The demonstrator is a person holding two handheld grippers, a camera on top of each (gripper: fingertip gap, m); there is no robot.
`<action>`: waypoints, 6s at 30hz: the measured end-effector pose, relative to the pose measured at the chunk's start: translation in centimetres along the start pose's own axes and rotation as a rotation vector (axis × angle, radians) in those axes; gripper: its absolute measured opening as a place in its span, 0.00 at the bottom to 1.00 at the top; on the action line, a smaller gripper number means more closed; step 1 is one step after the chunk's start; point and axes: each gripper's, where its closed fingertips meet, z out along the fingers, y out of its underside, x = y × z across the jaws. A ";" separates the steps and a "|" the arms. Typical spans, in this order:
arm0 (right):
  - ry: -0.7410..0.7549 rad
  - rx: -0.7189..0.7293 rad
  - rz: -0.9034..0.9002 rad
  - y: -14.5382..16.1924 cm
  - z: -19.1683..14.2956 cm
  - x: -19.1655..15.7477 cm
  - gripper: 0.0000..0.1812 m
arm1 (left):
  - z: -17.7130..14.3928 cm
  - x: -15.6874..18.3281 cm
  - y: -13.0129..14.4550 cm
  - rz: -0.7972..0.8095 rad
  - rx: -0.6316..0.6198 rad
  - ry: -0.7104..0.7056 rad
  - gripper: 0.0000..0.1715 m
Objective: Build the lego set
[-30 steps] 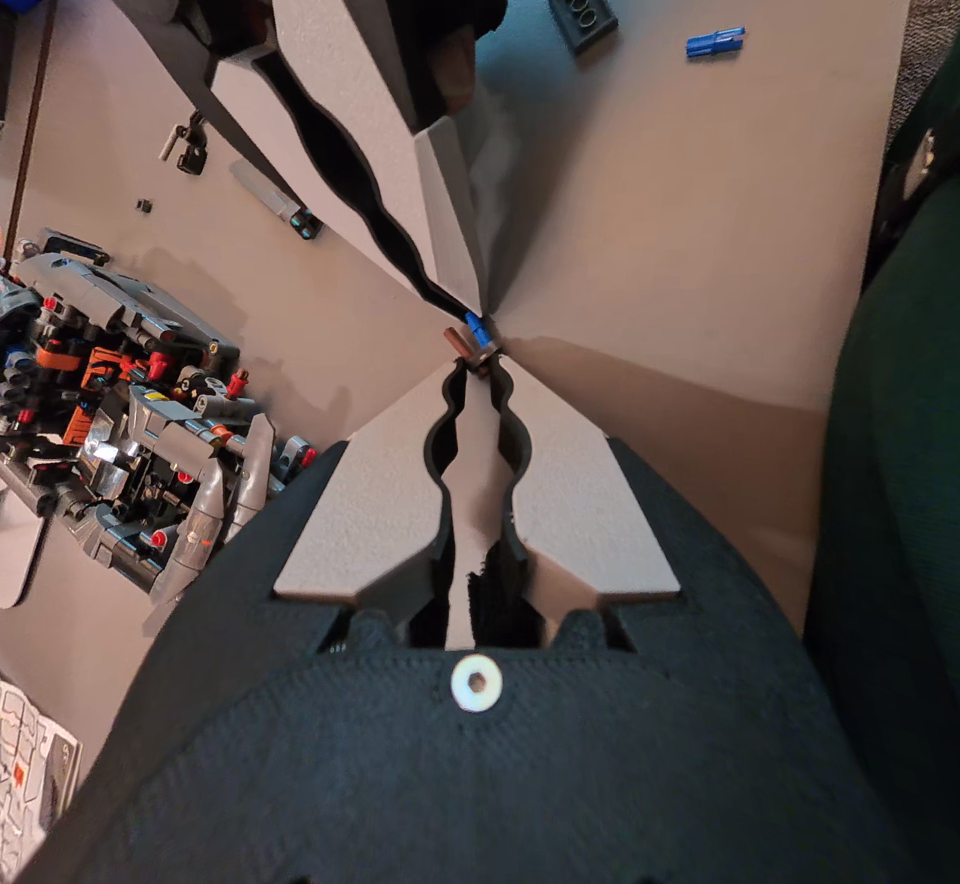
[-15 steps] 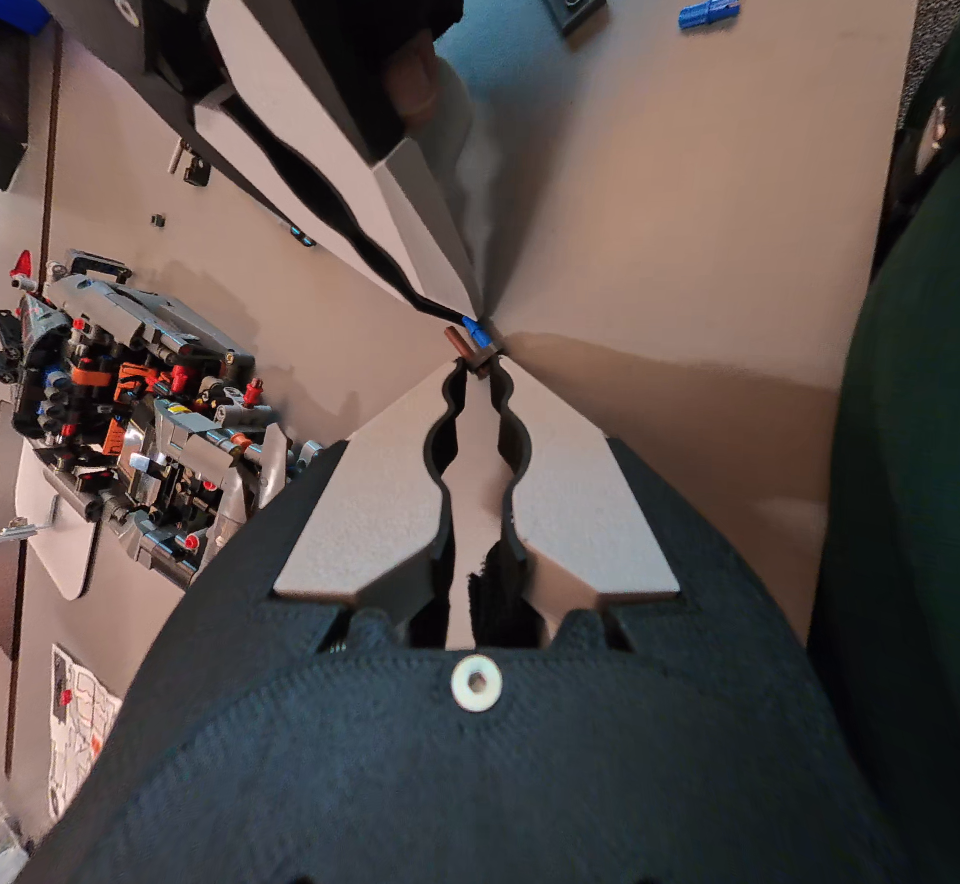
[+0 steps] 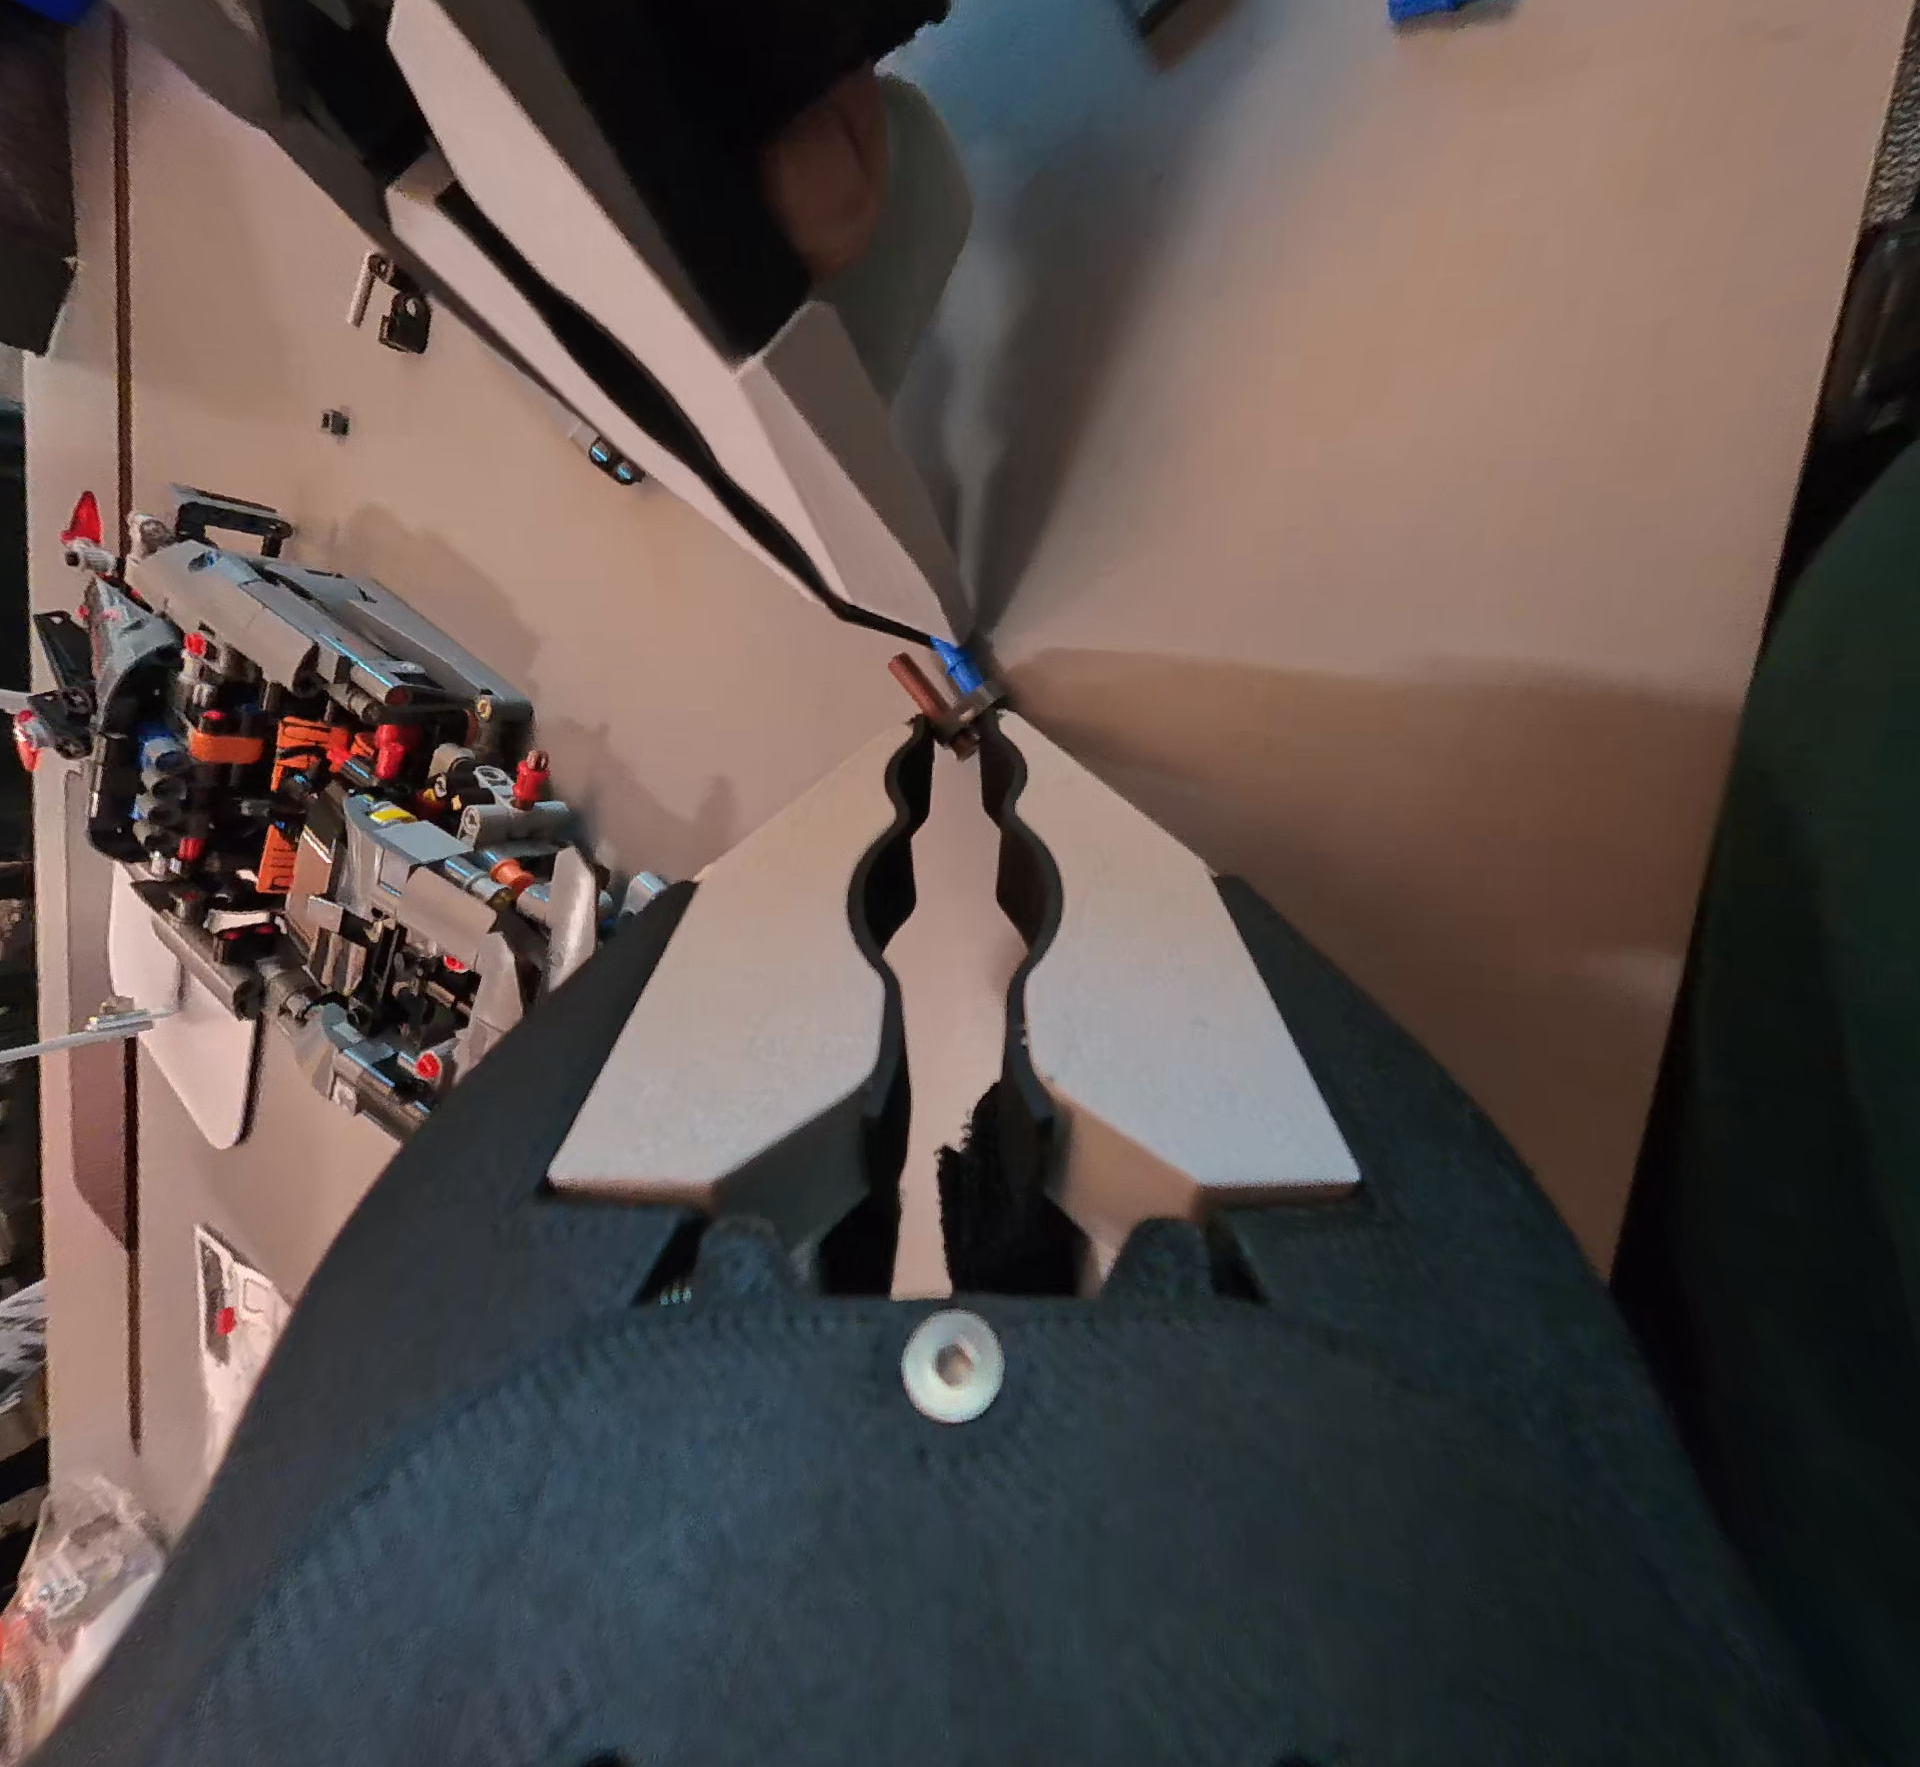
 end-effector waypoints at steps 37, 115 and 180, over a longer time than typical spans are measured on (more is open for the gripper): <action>0.136 0.071 -0.054 0.0 0.0 0.4 0.00 | 0.2 -0.1 0.1 -0.206 -0.069 0.103 0.04; 0.266 0.098 -0.160 -0.6 0.5 0.4 0.05 | -0.1 -0.2 0.4 -0.519 0.186 0.300 0.00; -0.034 0.295 -0.174 -7.3 -7.3 -4.4 0.01 | -7.9 -6.0 -4.3 -0.798 0.700 0.397 0.04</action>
